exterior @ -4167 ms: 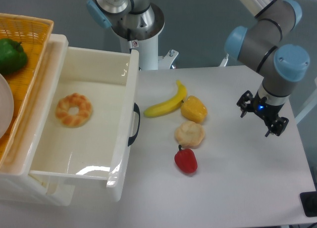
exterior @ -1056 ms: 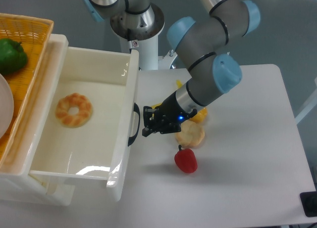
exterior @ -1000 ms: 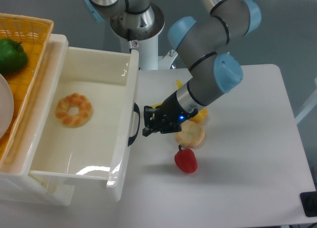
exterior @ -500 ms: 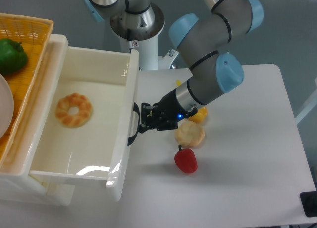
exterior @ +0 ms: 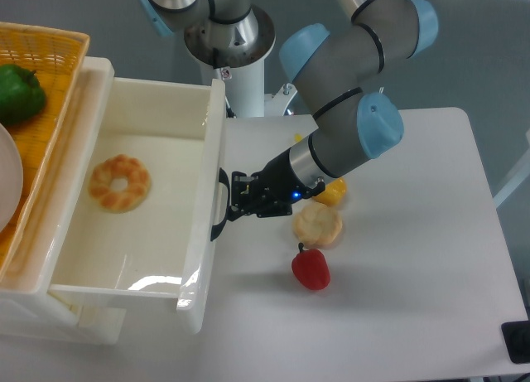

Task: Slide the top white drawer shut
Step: 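Push the white drawer into the cabinet with the gripper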

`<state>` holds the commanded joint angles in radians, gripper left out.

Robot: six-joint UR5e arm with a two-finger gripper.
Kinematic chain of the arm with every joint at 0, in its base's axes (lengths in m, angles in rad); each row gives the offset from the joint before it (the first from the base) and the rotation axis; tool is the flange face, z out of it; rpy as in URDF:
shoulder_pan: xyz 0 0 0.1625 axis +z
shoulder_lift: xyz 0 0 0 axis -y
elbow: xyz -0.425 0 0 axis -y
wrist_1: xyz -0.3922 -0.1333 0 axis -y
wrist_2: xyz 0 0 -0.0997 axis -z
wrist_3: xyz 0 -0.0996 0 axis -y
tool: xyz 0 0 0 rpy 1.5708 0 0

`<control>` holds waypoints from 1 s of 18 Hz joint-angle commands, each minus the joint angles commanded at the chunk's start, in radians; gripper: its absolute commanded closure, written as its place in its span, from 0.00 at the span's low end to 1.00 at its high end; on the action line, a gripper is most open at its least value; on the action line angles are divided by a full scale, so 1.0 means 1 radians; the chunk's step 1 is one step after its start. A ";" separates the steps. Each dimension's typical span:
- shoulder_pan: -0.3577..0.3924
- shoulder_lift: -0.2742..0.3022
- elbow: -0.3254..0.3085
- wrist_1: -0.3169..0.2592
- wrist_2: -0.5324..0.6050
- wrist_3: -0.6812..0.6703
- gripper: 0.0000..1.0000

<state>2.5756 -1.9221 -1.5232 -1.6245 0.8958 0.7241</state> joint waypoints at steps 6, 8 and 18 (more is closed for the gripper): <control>-0.020 0.002 0.003 -0.014 0.000 -0.002 0.96; -0.026 0.002 0.009 -0.024 0.002 -0.002 0.96; -0.077 0.003 0.009 -0.028 0.000 -0.014 0.96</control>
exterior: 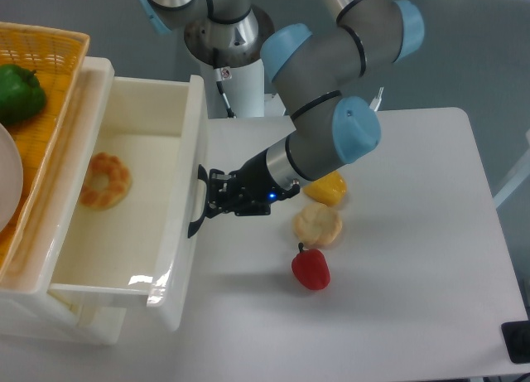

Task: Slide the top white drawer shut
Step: 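Push the white drawer into the cabinet with the gripper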

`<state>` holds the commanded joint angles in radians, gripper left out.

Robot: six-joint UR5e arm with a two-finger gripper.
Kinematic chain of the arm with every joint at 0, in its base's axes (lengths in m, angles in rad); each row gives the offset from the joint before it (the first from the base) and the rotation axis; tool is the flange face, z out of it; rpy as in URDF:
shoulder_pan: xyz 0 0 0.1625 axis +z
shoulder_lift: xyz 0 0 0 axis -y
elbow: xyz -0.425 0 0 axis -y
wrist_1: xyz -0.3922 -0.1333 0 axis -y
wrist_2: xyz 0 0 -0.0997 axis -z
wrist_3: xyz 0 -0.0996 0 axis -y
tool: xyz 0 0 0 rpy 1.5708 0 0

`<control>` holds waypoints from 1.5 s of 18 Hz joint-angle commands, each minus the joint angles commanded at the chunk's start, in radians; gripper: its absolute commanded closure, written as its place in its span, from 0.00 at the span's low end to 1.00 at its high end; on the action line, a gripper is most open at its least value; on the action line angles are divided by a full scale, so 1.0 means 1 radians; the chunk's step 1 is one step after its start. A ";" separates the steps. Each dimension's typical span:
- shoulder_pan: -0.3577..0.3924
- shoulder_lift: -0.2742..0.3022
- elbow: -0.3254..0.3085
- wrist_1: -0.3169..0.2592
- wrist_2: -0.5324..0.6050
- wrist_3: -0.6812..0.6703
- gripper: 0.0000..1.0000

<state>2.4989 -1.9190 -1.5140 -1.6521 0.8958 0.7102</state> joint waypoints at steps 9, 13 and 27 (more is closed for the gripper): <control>-0.046 0.009 -0.003 -0.011 0.002 -0.005 0.96; -0.069 0.014 -0.009 -0.012 0.002 -0.005 0.96; -0.138 0.014 -0.017 -0.011 0.000 -0.021 0.94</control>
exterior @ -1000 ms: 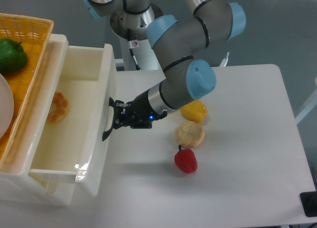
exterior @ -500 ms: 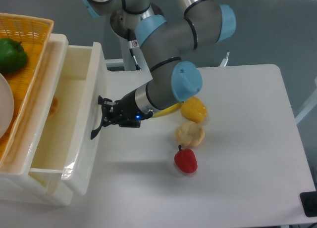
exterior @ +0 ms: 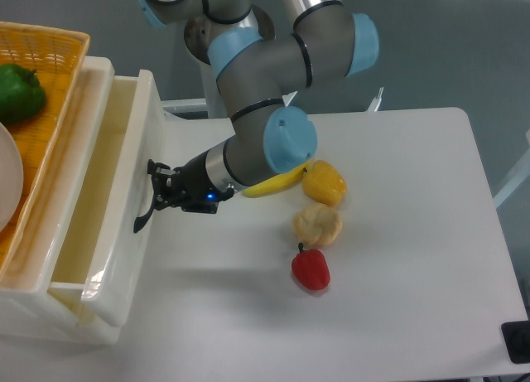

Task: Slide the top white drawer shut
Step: 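Push the white drawer into the cabinet with the gripper, then hold the gripper against the closed drawer front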

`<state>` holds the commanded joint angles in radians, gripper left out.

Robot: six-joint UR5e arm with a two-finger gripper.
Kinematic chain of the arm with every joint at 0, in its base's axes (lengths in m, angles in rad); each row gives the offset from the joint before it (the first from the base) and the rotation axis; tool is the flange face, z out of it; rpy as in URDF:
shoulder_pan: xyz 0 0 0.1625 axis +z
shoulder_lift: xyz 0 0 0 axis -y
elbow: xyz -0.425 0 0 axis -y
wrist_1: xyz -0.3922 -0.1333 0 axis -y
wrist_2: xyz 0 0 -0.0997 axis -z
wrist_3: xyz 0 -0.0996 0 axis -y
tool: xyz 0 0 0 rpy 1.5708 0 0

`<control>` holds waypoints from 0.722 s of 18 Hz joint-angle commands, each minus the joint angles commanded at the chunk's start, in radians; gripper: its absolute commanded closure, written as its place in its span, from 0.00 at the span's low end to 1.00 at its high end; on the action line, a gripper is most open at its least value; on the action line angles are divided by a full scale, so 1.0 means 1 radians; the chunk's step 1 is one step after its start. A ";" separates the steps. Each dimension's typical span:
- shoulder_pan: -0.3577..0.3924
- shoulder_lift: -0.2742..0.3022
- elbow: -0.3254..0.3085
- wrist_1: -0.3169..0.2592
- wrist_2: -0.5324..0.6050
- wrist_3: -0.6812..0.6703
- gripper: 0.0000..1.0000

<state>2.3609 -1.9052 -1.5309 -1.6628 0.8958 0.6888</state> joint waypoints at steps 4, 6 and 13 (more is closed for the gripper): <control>-0.026 0.000 -0.002 0.003 -0.002 -0.020 0.93; -0.032 0.002 -0.002 0.005 -0.002 -0.020 0.93; -0.054 0.006 -0.002 0.006 -0.008 -0.034 0.93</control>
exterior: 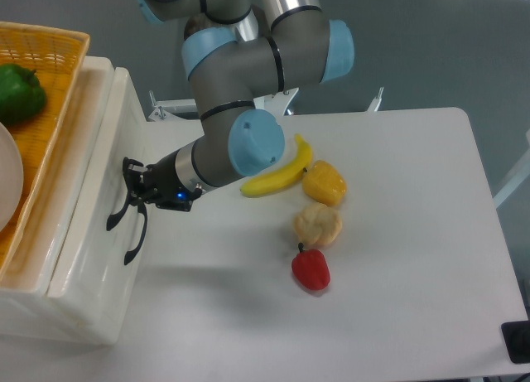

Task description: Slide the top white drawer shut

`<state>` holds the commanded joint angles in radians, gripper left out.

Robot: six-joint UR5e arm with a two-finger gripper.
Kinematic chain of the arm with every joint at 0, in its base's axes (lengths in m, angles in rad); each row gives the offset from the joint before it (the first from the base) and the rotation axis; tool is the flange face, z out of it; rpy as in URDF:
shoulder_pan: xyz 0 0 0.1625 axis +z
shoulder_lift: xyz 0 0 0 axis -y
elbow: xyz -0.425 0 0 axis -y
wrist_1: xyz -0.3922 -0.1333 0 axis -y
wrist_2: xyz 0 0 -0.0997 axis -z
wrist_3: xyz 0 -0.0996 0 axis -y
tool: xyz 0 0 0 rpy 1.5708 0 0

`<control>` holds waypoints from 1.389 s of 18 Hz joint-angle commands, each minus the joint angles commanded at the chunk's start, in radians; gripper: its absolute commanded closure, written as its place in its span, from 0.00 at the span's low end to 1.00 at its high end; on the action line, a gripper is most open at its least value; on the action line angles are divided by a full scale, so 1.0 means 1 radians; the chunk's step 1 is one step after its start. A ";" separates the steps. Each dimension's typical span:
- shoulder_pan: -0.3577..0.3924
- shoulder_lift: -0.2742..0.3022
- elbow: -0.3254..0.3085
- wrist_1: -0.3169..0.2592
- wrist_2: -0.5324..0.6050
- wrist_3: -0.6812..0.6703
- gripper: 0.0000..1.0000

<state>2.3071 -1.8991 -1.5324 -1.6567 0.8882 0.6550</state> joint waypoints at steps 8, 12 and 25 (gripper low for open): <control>-0.008 -0.002 0.000 0.002 -0.002 0.000 0.93; -0.008 -0.003 0.000 0.002 -0.002 0.000 0.93; -0.015 -0.003 0.002 0.003 0.003 0.002 0.71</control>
<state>2.2917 -1.9021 -1.5309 -1.6536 0.8912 0.6565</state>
